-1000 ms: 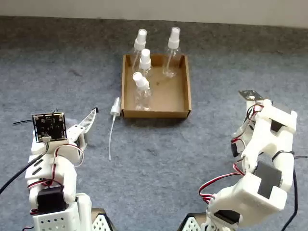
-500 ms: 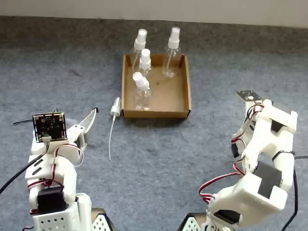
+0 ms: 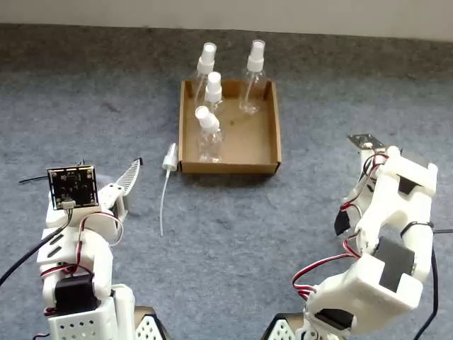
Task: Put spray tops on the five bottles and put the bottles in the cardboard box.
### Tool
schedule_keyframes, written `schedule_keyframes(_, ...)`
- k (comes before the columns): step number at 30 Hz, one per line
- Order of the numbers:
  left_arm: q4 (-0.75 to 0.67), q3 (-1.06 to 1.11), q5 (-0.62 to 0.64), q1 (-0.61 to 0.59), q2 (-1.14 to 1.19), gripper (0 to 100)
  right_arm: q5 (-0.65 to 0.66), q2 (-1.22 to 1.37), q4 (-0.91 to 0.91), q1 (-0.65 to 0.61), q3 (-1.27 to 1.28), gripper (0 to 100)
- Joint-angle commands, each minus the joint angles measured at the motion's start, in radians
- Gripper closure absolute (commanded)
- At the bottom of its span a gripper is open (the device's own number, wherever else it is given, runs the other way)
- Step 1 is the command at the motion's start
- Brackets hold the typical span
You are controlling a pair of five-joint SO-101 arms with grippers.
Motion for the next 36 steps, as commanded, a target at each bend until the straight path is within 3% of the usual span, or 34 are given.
schedule_keyframes(1,0.015,-0.03,0.006,0.01,0.018,75,-0.061,-0.036,0.051,0.005,-0.114,99.5)
schedule_keyframes(4,0.094,-0.145,0.005,0.013,0.122,76,-0.12,-0.101,0.087,0.001,-0.179,99.5)
schedule_keyframes(8,0.209,-0.401,-0.014,0.022,0.443,76,-0.199,-0.252,0.102,-0.038,-0.202,99.5)
schedule_keyframes(16,0.483,-0.917,-0.126,0.17,1.15,76,-0.373,-0.647,0.093,-0.292,-0.065,99.5)
schedule_keyframes(27,0.488,-1.224,-0.132,0.182,1.607,72,-0.384,-1.112,0.053,-0.466,0.407,99.5)
schedule_keyframes(36,0.488,-1.477,-0.127,0.203,1.919,72,-0.425,-1.251,0.056,-0.547,0.558,99.5)
